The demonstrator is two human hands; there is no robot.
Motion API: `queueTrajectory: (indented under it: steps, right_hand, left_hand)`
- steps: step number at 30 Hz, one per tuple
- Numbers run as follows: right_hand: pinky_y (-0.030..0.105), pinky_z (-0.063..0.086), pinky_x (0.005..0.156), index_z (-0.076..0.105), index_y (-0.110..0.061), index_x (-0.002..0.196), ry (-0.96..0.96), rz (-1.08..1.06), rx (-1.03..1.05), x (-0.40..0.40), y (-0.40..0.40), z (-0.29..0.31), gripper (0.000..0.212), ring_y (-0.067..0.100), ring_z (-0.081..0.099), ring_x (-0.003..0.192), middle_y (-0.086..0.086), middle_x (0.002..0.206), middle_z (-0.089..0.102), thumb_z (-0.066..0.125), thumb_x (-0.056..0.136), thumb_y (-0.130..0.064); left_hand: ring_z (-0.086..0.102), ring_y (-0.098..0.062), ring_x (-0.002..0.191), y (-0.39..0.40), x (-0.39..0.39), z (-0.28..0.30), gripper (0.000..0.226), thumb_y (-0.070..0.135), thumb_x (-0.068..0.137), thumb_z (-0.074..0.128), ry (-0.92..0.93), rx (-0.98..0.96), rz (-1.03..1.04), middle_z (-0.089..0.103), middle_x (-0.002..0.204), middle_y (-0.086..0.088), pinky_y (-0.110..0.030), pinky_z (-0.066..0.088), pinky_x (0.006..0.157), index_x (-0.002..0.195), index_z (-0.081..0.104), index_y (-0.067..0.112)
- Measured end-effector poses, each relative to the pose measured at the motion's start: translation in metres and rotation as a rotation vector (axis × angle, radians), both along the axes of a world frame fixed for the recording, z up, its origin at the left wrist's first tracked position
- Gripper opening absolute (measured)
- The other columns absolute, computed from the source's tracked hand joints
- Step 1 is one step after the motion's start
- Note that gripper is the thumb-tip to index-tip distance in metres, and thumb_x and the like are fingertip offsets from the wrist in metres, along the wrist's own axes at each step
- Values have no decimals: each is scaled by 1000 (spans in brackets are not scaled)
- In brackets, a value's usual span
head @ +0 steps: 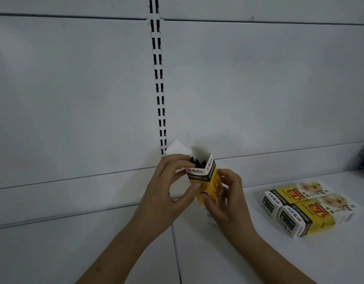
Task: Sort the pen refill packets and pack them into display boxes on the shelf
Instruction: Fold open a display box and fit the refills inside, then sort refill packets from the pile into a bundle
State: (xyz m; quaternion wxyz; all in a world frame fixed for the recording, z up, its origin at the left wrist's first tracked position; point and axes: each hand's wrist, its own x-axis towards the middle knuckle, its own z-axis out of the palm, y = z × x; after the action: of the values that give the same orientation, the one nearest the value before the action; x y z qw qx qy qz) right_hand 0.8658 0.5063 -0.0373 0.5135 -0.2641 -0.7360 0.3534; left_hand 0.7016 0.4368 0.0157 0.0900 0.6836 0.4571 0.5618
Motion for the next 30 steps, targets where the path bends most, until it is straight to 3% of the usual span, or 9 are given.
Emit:
queueTrajectory:
  steps: [4, 7, 10, 14, 17, 19, 23, 26, 30]
  right_hand:
    - [10, 47, 78, 45, -48, 118, -211, -60, 33, 4, 8, 3, 53, -2, 59, 102, -23, 111, 58, 78, 79, -32]
    - [9, 44, 74, 46, -46, 115, -378, -68, 109, 10, 19, 16, 50, -3, 57, 97, -22, 107, 58, 77, 76, -42]
    - [20, 47, 71, 44, -39, 116, -693, -34, 61, 20, 35, 26, 51, -3, 57, 87, -20, 101, 58, 76, 77, -44]
    - [12, 37, 70, 41, -43, 117, -1032, 54, 105, 19, 46, 22, 49, 1, 52, 91, -22, 104, 53, 73, 80, -46]
    - [21, 37, 82, 42, -35, 132, -1165, 34, 202, 1, 43, 17, 60, 10, 49, 110, -11, 124, 53, 68, 81, -53]
    - [23, 37, 93, 40, -32, 138, -1065, 31, 282, -22, 31, 21, 66, 10, 43, 118, -11, 135, 47, 62, 83, -60]
    - [15, 34, 89, 41, -30, 139, -724, 176, 349, -96, -14, 44, 57, 0, 39, 115, -17, 134, 42, 53, 90, -56]
    - [22, 41, 96, 41, -28, 139, -578, 325, 407, -166, -54, 57, 55, 3, 44, 121, -14, 133, 45, 47, 91, -57]
    - [19, 42, 91, 43, -30, 137, -456, 446, 392, -251, -115, 61, 50, -4, 46, 115, -18, 129, 46, 50, 93, -52]
  left_hand:
    - [60, -18, 114, 0, -9, -3, 25, 31, 91, 59, -142, -34, 48, 57, 118, 5, -22, 53, 89, 110, 62, 15]
    - [65, -16, 102, -10, -22, -1, 23, 31, 93, 57, -63, -75, 123, 57, 119, 9, -17, 52, 76, 113, 61, 20]
    - [67, -11, 93, -26, -44, -11, 20, 19, 96, 58, -20, -157, 235, 54, 118, 14, -19, 52, 67, 114, 58, 28]
    - [55, -3, 105, -54, -81, -56, 26, 22, 92, 61, 199, -324, 438, 51, 117, 18, -20, 50, 83, 116, 56, 33]
    - [43, -4, 111, -78, -92, -89, 30, 33, 93, 60, 321, -515, 474, 48, 124, 15, -26, 43, 98, 122, 52, 35]
    - [43, -7, 116, -95, -93, -98, 37, 45, 90, 52, 387, -516, 471, 50, 126, 11, -28, 43, 103, 123, 57, 30]
    - [47, -8, 117, -134, -106, -100, 39, 47, 87, 50, 475, -461, 570, 58, 124, 6, -29, 41, 97, 119, 62, 28]
    - [48, -4, 116, -174, -128, -93, 35, 44, 90, 49, 442, -466, 677, 56, 124, 10, -25, 42, 98, 120, 62, 29]
    - [53, -8, 106, -233, -171, -88, 29, 38, 92, 50, 389, -460, 757, 61, 112, 8, -32, 50, 90, 111, 66, 23]
